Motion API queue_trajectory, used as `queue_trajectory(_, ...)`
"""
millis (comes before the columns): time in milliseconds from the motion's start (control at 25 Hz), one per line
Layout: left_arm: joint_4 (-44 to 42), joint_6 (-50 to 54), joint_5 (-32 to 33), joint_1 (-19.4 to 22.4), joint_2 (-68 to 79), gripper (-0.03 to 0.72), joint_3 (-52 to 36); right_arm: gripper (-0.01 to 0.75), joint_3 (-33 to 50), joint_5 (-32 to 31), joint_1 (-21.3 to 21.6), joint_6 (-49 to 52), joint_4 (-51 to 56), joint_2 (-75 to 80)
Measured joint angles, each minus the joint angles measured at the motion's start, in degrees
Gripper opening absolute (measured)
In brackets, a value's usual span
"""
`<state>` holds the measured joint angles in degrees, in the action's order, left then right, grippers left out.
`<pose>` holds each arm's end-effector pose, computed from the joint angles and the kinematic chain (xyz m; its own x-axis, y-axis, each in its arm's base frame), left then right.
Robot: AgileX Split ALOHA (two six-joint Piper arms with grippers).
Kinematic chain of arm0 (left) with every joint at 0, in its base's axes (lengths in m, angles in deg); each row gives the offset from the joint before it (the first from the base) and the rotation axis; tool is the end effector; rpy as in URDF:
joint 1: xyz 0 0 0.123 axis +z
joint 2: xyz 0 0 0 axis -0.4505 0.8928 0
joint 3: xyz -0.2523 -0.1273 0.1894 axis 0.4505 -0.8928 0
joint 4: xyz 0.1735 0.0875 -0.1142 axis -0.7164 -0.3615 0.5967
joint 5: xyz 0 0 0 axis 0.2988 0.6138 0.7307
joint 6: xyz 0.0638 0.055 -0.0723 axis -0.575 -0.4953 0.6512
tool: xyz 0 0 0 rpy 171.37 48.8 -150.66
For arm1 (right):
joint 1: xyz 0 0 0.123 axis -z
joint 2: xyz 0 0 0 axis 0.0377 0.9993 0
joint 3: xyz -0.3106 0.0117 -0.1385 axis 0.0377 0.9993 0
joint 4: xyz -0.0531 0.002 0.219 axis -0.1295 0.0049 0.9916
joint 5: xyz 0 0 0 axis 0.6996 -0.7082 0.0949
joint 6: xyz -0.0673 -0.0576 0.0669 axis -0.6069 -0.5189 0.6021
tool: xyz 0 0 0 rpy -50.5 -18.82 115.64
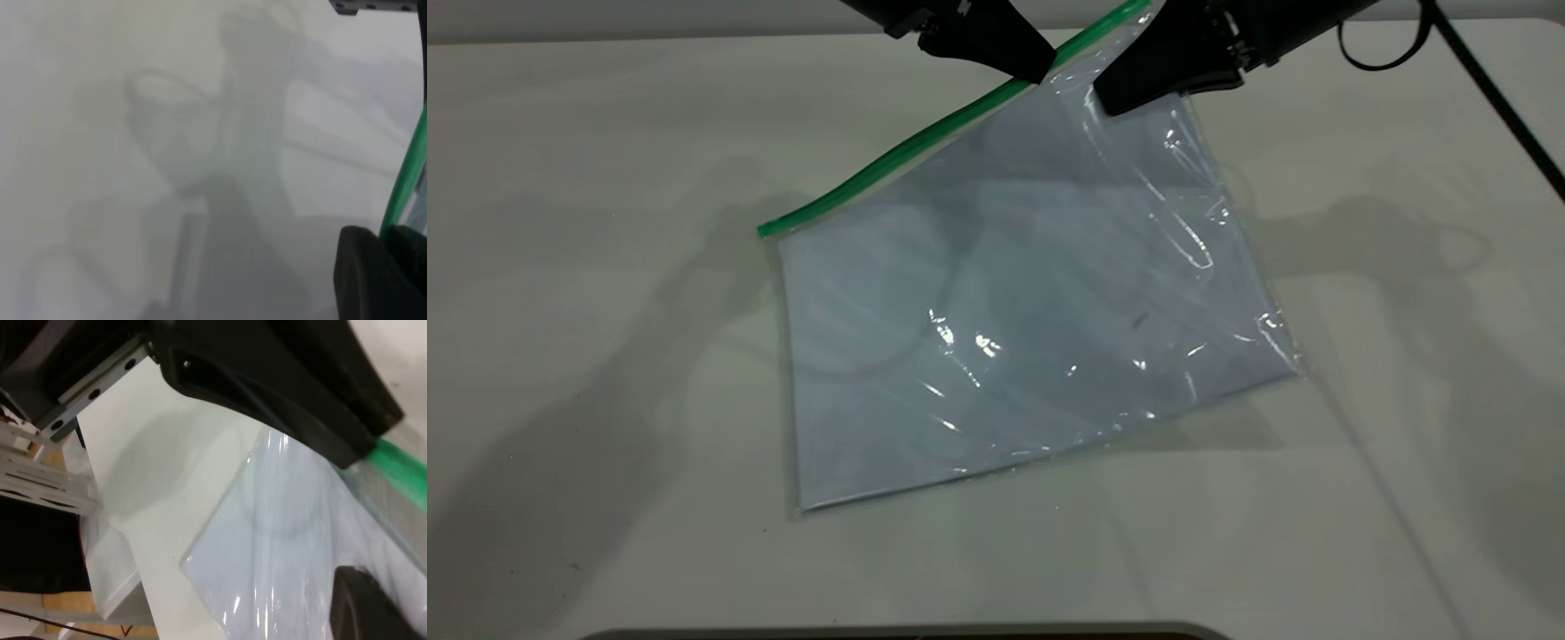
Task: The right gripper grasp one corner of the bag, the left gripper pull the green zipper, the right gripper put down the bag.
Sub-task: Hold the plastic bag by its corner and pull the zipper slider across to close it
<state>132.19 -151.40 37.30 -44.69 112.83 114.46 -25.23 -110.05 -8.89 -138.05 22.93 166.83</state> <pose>0.4734 -0.2338 0.1323 -0.4641 0.5052 -0.7276 0.8752 0.3879 -0.2890 0.4482 0.1459 0.1300 -0.7532 -0.3409 -0.5625 -0.6574 0.4205 0.6254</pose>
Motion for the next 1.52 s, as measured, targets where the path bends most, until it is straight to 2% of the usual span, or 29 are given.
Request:
queue_trajectory(320, -0.2, -1.0, -1.2, 0.0, 0.0, 0.065, 0.0, 0.033, -1.5, -2.1, 2.6, -0.2, 0.3, 0.0)
queue_trajectory(600, -4.0, -0.8, -1.5, 0.2, -0.1, 0.065, 0.1, 0.033, -4.4, -3.4, 3.6, -0.2, -0.4, 0.0)
queue_trajectory(1080, -6.0, 0.9, 2.3, 6.7, 0.0, 0.068, 0.1, 0.033, -5.1, -3.5, 3.9, -0.2, 2.3, 0.0)
queue_trajectory(1520, -17.8, 6.1, 1.8, 7.5, 0.0, 0.068, 0.1, 0.033, -5.1, -1.5, 4.0, -0.3, 2.7, 0.0)
